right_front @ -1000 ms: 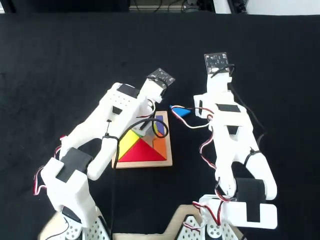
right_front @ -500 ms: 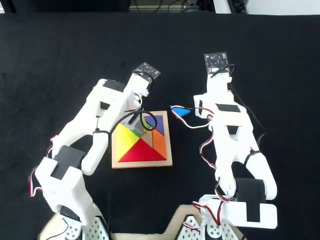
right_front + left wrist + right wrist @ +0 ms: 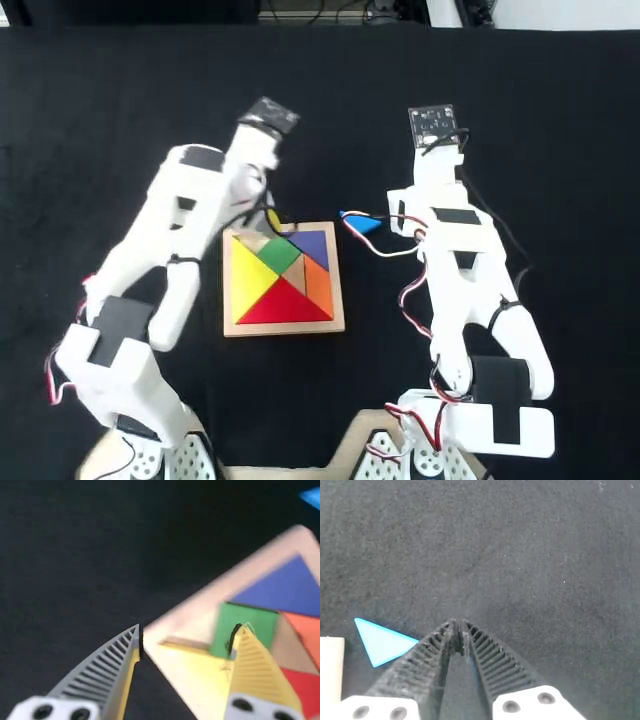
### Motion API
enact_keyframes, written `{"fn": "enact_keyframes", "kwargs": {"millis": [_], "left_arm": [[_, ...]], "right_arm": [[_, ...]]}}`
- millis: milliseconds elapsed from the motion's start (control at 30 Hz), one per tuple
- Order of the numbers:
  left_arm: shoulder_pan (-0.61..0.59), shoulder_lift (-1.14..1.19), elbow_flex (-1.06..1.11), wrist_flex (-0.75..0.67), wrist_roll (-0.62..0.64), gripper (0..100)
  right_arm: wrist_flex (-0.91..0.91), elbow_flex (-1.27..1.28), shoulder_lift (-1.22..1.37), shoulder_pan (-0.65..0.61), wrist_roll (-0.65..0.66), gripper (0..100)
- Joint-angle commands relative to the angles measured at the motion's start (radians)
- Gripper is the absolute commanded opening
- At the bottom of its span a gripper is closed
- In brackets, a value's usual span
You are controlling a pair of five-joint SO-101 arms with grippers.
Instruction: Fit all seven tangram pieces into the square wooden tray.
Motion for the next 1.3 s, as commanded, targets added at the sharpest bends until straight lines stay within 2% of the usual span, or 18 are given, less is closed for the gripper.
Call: {"fn": "enact_keyframes", "kwargs": {"millis": [0, 267, 1000, 1267], "left_arm": [[-0.064, -0.046, -0.010, -0.069, -0.071, 29], [-0.067, -0.048, 0.099, -0.167, -0.132, 29], [-0.013, -0.046, 0.176, -0.167, -0.126, 29], [0.096, -0.055, 0.208, -0.160, -0.095, 29]], "right_arm": [[-0.020, -0.024, -0.008, 0.005, 0.009, 1.1], [-0.020, -0.024, -0.008, 0.005, 0.009, 1.1], [-0.020, -0.022, -0.007, 0.005, 0.009, 1.1], [-0.020, -0.022, -0.007, 0.005, 0.009, 1.1]]}}
